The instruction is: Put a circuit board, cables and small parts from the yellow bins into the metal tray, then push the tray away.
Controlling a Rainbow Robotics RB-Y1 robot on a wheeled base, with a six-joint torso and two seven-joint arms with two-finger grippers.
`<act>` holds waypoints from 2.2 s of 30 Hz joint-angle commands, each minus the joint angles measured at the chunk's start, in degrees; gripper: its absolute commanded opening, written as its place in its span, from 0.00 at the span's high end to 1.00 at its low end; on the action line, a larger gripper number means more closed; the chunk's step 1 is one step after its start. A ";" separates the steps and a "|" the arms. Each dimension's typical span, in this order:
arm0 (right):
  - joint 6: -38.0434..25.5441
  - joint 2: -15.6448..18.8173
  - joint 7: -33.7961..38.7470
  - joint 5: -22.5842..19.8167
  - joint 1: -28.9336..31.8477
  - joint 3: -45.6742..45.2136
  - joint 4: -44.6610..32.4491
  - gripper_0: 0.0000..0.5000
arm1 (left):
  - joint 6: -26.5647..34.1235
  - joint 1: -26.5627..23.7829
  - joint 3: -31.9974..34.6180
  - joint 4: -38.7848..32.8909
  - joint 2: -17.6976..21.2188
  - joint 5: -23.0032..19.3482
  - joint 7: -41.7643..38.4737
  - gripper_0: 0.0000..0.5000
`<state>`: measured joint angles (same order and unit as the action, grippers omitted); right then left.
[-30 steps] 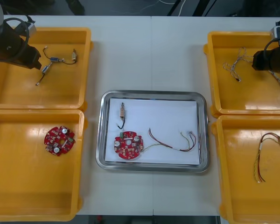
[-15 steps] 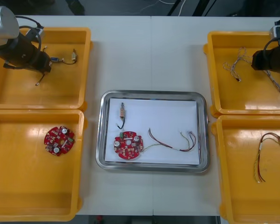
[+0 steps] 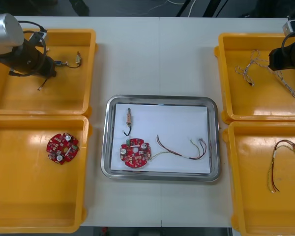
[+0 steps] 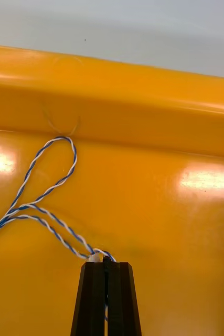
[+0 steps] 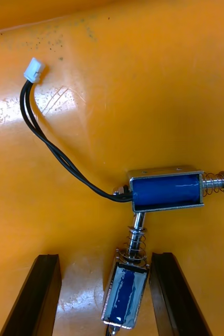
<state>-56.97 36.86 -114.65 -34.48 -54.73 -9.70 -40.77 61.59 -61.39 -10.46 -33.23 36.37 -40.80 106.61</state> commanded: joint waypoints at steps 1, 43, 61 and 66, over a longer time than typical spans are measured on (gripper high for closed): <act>-3.41 3.30 -1.54 0.56 0.85 -0.94 -4.40 1.00 | -0.60 -3.21 -0.88 0.71 -0.42 -0.51 8.00 0.95; -16.94 -7.59 11.38 10.31 8.68 -5.68 -27.43 1.00 | 24.63 8.92 3.34 -35.06 4.68 4.85 -14.67 1.00; -17.56 -7.15 9.88 10.58 8.68 -6.30 -27.43 0.00 | 43.52 18.58 7.47 -64.42 4.59 4.85 -32.51 1.00; -19.76 -5.05 8.47 7.68 8.68 -6.30 -27.69 0.00 | 45.90 19.81 8.18 -68.63 3.88 4.06 -36.82 1.00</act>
<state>-75.54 29.95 -104.58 -24.77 -45.98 -14.51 -66.12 105.91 -42.62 -4.72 -98.41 38.58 -36.16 80.08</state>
